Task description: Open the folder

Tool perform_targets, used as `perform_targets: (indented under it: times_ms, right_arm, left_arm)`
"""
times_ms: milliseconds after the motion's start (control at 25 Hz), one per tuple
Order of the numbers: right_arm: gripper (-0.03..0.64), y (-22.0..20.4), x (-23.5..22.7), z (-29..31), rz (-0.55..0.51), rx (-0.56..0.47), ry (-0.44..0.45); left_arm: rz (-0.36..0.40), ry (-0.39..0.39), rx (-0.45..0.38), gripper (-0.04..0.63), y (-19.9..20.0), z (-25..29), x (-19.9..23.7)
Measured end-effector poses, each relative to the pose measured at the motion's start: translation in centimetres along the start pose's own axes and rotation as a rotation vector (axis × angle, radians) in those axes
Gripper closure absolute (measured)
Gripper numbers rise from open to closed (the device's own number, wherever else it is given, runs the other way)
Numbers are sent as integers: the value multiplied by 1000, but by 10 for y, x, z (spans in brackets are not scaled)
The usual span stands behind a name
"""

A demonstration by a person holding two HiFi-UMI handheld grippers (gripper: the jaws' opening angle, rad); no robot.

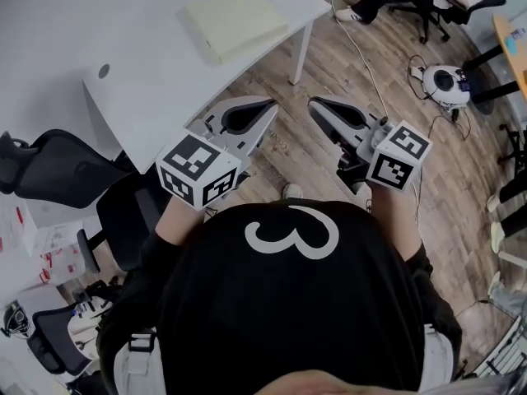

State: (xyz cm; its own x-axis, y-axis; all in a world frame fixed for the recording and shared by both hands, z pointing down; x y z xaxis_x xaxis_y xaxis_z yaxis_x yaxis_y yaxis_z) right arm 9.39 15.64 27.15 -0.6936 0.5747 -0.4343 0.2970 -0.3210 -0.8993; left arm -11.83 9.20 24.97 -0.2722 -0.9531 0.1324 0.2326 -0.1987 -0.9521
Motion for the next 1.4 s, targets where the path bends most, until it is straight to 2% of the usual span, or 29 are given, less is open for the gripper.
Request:
perform_targets:
  times_ms: [360, 720, 1040, 1240, 1400]
  right_arm:
    - [594, 24, -67, -9, -3, 4, 26]
    - [594, 17, -97, 9, 27, 31, 22]
    - [594, 21, -140, 41, 81, 44, -11]
    - [594, 23, -172, 62, 127, 37, -47]
    - [594, 21, -197, 83, 163, 38, -71]
  left_arm:
    - [16, 59, 26, 578, 12, 64, 19]
    - [-14, 102, 39, 577, 2, 78, 49]
    - [-20, 120, 83, 575, -3, 105, 105]
    - [-17, 147, 128, 575, -8, 123, 155]
    - [13, 145, 158, 574, -15, 138, 193]
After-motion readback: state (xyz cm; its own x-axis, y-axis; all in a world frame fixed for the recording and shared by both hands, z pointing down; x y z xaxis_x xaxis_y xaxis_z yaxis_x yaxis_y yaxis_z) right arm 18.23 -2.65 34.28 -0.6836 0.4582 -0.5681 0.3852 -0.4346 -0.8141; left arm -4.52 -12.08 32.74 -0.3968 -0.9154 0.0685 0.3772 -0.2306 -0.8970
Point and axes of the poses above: the fingertips, and each gripper's own axes: z forward along the fingers, x to its left, y out of its top, the point moved 10 cm from there along -z, backward along the fingers
